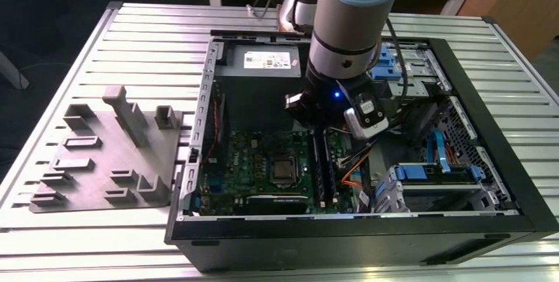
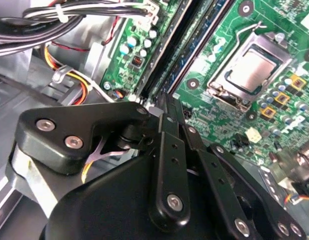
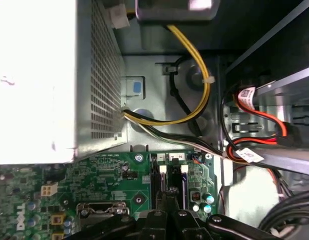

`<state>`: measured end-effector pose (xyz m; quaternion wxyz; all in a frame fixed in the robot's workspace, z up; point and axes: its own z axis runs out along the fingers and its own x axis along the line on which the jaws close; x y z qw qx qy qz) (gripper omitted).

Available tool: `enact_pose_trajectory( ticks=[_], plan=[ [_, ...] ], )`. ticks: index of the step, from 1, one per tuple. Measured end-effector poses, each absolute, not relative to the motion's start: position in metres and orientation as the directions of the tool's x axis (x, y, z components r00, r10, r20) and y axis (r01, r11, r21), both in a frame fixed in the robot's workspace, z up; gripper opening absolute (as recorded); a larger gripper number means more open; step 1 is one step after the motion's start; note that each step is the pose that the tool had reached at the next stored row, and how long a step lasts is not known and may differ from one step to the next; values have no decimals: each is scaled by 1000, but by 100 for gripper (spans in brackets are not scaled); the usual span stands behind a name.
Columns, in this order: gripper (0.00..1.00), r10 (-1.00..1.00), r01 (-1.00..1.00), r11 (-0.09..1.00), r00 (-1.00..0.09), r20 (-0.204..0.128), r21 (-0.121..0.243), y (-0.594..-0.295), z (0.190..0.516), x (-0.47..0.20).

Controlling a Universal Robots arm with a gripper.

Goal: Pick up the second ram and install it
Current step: 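Press down the second ram until it locks into place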

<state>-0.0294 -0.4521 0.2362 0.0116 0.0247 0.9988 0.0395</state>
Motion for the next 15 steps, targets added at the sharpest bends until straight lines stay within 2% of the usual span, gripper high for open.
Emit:
enact_pose_trajectory(
  ticks=[9, 15],
  plan=[
    [7, 50, 48, 996, -999, -21, 79, -453, 238, -29],
    [7, 50, 48, 996, -999, -21, 79, -468, 238, -29]
  ],
)
